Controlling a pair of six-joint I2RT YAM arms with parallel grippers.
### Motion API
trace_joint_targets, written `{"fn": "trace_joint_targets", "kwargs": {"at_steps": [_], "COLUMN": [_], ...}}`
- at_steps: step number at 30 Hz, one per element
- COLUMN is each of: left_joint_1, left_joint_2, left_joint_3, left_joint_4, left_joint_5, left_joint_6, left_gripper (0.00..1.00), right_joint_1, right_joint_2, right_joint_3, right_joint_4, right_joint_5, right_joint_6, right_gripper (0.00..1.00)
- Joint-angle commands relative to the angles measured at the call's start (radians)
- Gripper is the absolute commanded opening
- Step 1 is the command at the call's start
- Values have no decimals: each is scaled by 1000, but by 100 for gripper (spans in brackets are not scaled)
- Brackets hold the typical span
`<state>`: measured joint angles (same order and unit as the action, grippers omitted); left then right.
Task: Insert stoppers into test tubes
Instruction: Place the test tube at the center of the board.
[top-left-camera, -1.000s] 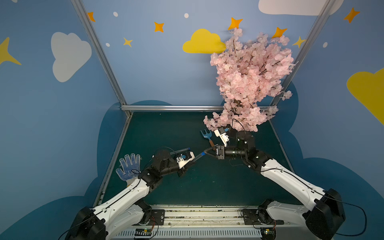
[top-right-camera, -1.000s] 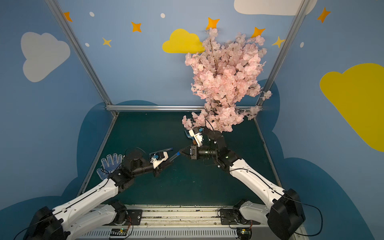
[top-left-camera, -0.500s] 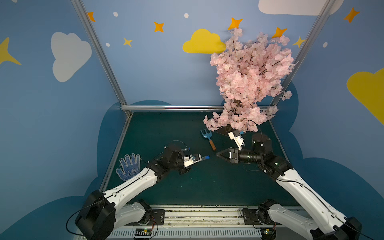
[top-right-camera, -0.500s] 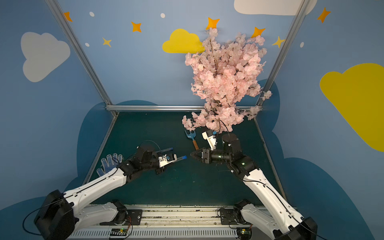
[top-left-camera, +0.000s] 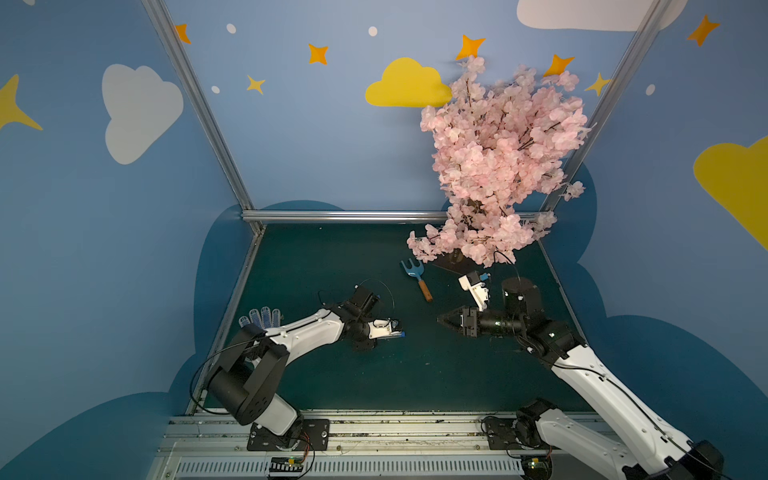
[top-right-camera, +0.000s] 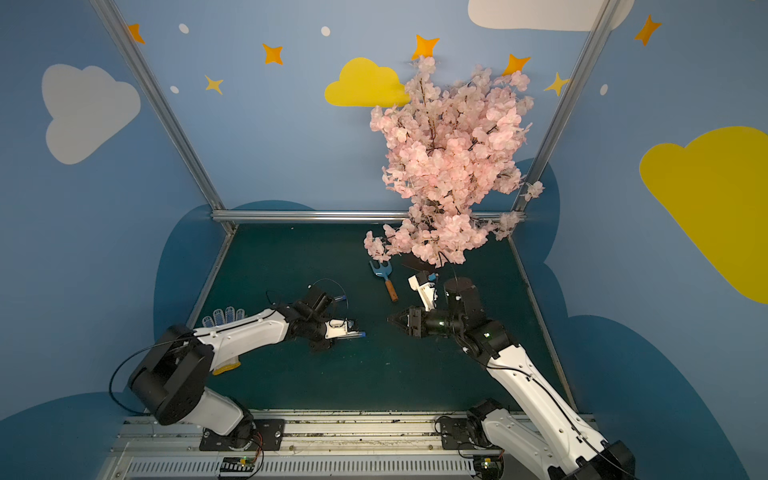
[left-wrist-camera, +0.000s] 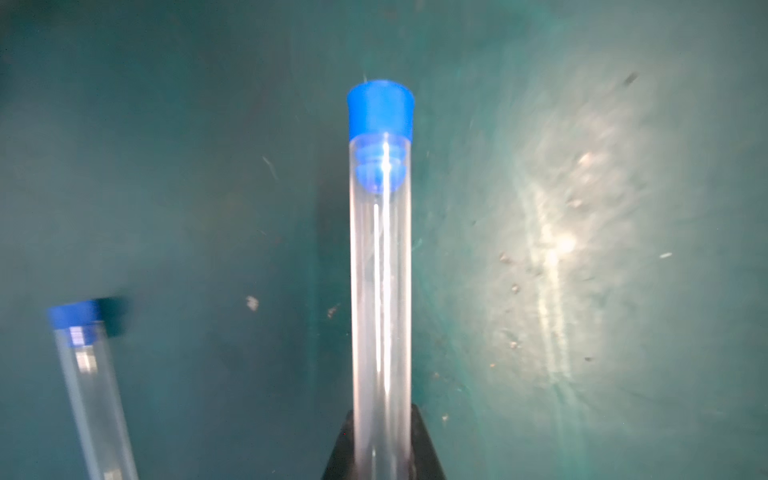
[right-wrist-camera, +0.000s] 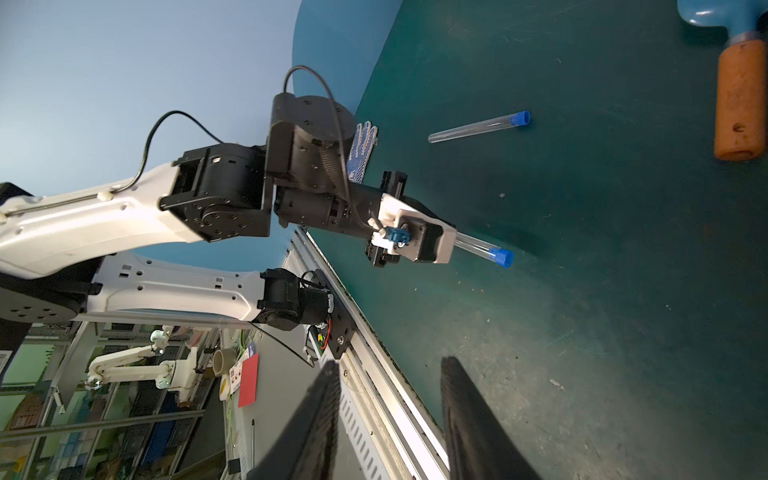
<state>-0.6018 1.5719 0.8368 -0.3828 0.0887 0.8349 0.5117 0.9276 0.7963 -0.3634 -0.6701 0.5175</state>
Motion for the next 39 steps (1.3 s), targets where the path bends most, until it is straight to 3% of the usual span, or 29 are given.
{"fn": "trace_joint_targets", "kwargs": {"at_steps": [1, 8, 19, 32, 34, 37, 39], "left_joint_1": [7, 32, 39, 49, 50, 50, 50], "left_joint_2": [47, 99, 174, 90, 70, 16, -59], "left_joint_3": [35, 63, 130, 107, 105, 99, 89], "left_joint_4": [23, 8, -125, -69, -61, -61, -79], "left_joint_5": [-38, -16, 39, 92, 104, 136, 218], "left_joint_6": [27, 50, 78, 67, 64, 56, 49], "left_gripper": [3, 5, 31, 44, 51, 70, 86], "right_joint_1": [-3, -5, -9, -25, -30, -43, -63], "right_joint_2": [-16, -33, -30, -13, -12, -19, -40], "right_joint_3": [-20, -40, -33, -39, -40, -42, -57], "right_joint_4": [-2, 9, -11, -25, -26, -43, -61], "right_joint_5": [6, 4, 10, 29, 29, 56, 110], "right_joint_6": [-20, -17, -36, -44, -46, -53, -52], "right_gripper": [41, 41, 41, 40, 40, 40, 40]}}
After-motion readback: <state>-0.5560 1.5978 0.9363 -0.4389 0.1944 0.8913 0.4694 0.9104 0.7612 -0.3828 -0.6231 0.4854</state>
